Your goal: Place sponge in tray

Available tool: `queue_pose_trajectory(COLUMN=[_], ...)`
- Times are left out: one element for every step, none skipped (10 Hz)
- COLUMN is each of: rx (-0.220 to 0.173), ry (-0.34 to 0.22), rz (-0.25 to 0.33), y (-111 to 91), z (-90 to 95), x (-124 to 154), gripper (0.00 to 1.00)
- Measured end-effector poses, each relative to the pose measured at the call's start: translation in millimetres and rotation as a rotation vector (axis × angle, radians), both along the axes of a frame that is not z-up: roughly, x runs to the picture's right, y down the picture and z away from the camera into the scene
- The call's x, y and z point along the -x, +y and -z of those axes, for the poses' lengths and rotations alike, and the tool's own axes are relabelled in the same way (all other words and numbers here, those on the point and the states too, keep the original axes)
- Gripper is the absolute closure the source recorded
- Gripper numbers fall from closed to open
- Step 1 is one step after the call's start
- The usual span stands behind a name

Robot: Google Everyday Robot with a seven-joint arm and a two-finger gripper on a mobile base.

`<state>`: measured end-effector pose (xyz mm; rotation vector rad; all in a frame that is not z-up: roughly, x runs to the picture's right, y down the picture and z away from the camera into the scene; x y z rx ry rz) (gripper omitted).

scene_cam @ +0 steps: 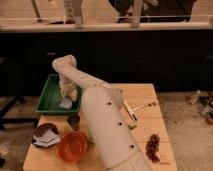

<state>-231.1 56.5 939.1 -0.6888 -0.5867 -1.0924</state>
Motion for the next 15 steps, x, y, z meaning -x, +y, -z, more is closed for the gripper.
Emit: queue_pose_trajectory(rx=[0.000,-0.001,0.000,-0.001,-0.001,-0.001,-0.001,-0.001,-0.001,-0.001,-0.001,-0.001,-0.001,-0.001,-0.001], ry=[0.002,0.003,0.003,0.003,0.003,0.004,0.004,0.004,0.004,0.004,0.004,0.003,0.002,0.002,0.003], rz=[-0.002,-0.002,-0.002,-0.001,-0.001,-0.002,-0.002,-0.002,-0.002,-0.001,-0.002,-0.002,0.000,-0.001,-0.001], y=[-0.7,-0.9,-0.8,-0.7,-0.7,-0.8,-0.9,-0.8,-0.9,-0.8,-0.8,-0.8,-0.3,-0.5,-0.7], z=[-0.4,-0.6,-0.6,-0.5,-0.6,-0.8,-0.9,-0.9,-0.9,-0.8,-0.8,-0.8,-0.4,-0.5,-0.7], x=[-2.2,-3.0,-2.9,-2.2,-2.4,-3.0,-3.4,-3.5,-3.3,-3.3,-3.3,-2.7,-1.1,-1.8,-2.7], gripper=[0.80,0.71,0.60,0.51,0.40,0.30,0.24,0.20,0.20,0.20,0.20,0.20,0.20,0.20,0.20])
